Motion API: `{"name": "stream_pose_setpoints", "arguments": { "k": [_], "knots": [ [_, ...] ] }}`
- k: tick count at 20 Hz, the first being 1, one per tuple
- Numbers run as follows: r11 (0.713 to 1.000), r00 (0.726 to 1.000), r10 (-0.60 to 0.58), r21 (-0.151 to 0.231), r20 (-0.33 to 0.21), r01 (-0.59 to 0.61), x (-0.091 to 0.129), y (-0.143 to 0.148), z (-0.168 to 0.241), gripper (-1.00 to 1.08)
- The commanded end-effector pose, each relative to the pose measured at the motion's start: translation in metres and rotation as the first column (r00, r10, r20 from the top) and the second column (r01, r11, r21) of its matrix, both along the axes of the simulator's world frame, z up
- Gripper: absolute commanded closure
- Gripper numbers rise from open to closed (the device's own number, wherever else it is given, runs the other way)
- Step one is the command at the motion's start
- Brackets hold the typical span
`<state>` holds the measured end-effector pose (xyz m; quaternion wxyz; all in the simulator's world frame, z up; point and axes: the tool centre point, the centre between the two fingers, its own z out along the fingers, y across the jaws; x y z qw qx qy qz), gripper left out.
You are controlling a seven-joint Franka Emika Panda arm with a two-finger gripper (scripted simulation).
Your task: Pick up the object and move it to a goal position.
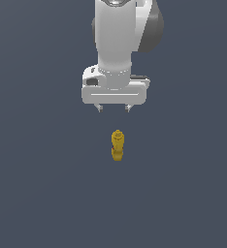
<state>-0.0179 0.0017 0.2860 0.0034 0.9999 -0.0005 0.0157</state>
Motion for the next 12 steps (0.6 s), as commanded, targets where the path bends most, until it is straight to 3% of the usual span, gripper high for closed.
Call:
{"name": "stream_pose_setpoints", "arguments": {
  "k": [1,12],
  "knots": [
    [1.000,1.000,-0.010,0.002,-0.009,0.010,0.010,0.005,-0.018,-0.92],
    [0.999,0.999,-0.036,0.007,-0.030,0.037,0.031,0.017,-0.063,-0.92]
  ]
}}
